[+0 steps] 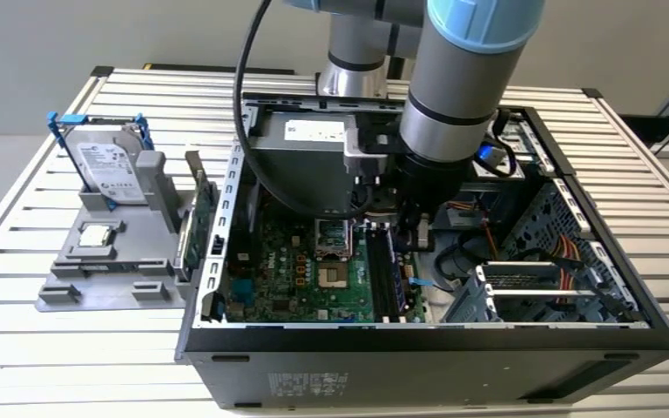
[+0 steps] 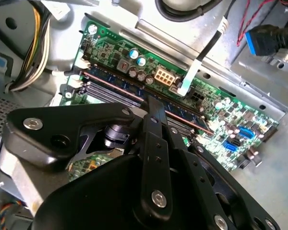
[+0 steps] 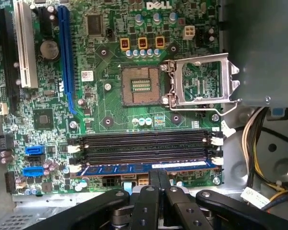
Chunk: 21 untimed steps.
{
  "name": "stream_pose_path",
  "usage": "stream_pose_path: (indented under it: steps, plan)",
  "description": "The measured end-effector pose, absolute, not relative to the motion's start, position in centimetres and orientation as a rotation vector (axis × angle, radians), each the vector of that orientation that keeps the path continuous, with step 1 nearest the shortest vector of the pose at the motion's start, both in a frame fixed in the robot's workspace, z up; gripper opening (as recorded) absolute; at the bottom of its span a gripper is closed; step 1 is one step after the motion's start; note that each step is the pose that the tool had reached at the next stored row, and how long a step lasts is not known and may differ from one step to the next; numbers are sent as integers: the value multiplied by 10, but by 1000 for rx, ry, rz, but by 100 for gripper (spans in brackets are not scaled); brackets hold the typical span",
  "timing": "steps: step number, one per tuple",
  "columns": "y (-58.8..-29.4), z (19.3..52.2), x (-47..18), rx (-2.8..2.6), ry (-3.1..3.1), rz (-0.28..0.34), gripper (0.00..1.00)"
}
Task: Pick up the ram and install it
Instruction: 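Press down the ram until it locks into place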
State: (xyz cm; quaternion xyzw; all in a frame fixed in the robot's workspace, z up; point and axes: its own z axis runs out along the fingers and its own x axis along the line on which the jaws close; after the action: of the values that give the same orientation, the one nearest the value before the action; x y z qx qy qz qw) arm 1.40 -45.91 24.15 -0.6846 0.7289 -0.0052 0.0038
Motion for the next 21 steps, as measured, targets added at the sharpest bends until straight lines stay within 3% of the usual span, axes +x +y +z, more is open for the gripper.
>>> stream_pose_path:
  steps: [21]
  plan:
    - [-458,231,14,-2187,2248,-12,0]
